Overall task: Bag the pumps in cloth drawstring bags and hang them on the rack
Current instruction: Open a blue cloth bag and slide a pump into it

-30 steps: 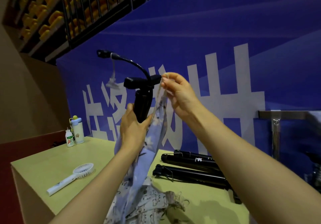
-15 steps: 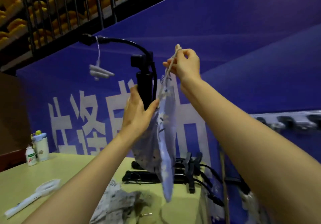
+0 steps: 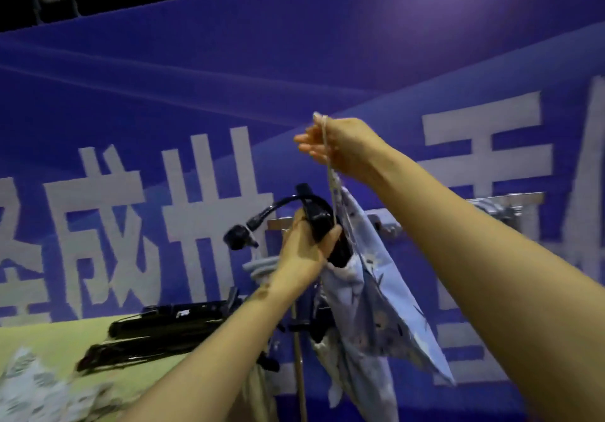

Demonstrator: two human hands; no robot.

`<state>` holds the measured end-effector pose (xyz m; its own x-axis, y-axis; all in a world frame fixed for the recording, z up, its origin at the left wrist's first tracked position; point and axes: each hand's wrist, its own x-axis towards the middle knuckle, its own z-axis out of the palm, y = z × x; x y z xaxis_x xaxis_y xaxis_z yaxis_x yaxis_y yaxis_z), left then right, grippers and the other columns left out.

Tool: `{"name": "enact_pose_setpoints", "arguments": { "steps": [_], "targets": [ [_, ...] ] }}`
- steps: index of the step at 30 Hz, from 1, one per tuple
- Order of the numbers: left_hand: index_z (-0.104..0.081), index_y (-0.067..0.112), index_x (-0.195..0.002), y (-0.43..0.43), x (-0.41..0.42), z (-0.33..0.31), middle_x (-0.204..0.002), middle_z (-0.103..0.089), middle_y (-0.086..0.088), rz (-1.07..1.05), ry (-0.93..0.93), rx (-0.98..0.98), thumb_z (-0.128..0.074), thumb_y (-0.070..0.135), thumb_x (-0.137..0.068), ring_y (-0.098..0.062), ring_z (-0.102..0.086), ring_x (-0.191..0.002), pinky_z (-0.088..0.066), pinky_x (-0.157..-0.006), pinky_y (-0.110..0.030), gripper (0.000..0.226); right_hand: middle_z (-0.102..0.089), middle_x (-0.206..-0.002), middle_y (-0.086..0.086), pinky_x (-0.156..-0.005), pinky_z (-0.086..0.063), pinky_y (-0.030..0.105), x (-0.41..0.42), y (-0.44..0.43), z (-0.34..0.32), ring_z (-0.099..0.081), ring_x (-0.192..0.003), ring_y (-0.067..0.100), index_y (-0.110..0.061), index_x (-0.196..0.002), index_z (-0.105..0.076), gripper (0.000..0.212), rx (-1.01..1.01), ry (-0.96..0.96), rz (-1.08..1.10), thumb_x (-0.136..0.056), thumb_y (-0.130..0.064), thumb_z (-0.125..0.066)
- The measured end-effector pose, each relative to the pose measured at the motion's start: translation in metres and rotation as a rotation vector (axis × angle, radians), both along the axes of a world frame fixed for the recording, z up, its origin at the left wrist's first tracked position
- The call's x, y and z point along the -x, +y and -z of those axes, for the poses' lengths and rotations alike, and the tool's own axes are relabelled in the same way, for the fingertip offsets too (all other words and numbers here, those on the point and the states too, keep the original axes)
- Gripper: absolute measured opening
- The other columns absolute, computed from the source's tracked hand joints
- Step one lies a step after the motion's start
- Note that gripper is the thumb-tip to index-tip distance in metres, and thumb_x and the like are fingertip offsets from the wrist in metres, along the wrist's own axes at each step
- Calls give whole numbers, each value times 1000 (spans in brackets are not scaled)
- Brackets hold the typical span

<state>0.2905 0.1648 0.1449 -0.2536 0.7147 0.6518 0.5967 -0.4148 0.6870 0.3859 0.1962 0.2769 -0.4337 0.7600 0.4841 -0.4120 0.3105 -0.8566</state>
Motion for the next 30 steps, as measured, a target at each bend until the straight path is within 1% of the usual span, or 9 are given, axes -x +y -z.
{"name": "enact_pose_setpoints", "arguments": {
  "steps": [2, 4, 6, 12, 16, 20, 23, 26, 30],
  "targets": [
    [-59, 3, -109, 24, -18, 13, -96, -66, -3, 48, -1, 109, -66, 40, -67, -20, -66, -95, -50, -71, -16, 56, -62, -78, 10, -31, -31, 11, -17, 16, 13, -42, -27, 2, -6, -76, -51, 30, 29, -119, 12, -100, -13, -35],
    [-60, 2, -111, 47, -34, 28, -94, -65, -2, 97, -50, 200, -68, 18, -79, -18, -65, -94, -44, -57, -3, 36, -59, -74, 6, -29, -19, 13, -33, 37, 26, -27, -25, 2, -6, -80, -54, 31, 49, -199, 81, -98, -8, -29],
    [-60, -2, -110, 61, -49, 37, -92, -64, -6, 173, -140, 267, -66, 8, -83, -17, -61, -90, -44, -55, -10, 29, -53, -65, 1, -31, -16, 12, -47, 57, 37, -23, -27, 4, -7, -82, -59, 33, 85, -275, 146, -94, -10, -28],
    [-68, 3, -95, 100, -77, 63, -77, -67, -14, 208, -419, 452, -75, 32, -74, -28, -66, -78, -49, -70, -34, 36, -38, -54, 1, -36, -19, 18, -77, 92, 66, -22, -38, 10, -7, -80, -64, 18, -27, -634, 377, -88, -12, -49],
    [-58, 2, -121, 126, -71, 71, -121, -64, -14, 157, -90, 627, -71, 19, -80, -30, -61, -115, -49, -89, -32, 46, -41, -59, 2, -36, -21, 18, -82, 117, 72, -24, -43, 12, -9, -68, -62, 25, -95, -719, 388, -88, -13, -47],
    [-52, 31, -90, 137, -47, 74, -97, -65, 12, 248, 309, 894, -71, 16, -80, -5, -60, -97, -48, -99, -23, 25, -46, -60, 2, -37, -24, 19, -85, 138, 82, -27, -45, 12, -8, -69, -62, 25, -101, -772, 393, -89, -12, -47],
    [-48, 26, -78, 156, -44, 69, -83, -52, 5, 148, 266, 719, -53, 2, -90, -16, -48, -93, -44, -91, -29, 28, -48, -59, 2, -39, -24, 20, -83, 155, 95, -29, -45, 11, -8, -68, -61, 24, -82, -797, 392, -88, -11, -48],
    [-54, 10, -115, 175, -51, 58, -99, -59, -9, 122, -18, 449, -44, 6, -95, -20, -51, -91, -40, -66, -30, 22, -49, -66, 7, -39, -28, 20, -78, 167, 105, -33, -46, 11, -7, -78, -62, 18, -98, -807, 404, -90, -13, -49],
    [-55, 17, -112, 188, -63, 48, -94, -64, -2, 324, -356, 360, -41, 25, -100, -19, -60, -92, -48, -83, -35, 20, -44, -60, 7, -43, -32, 22, -73, 181, 117, -36, -47, 13, -8, -73, -55, 22, -112, -827, 442, -93, -16, -49]
  ]
}}
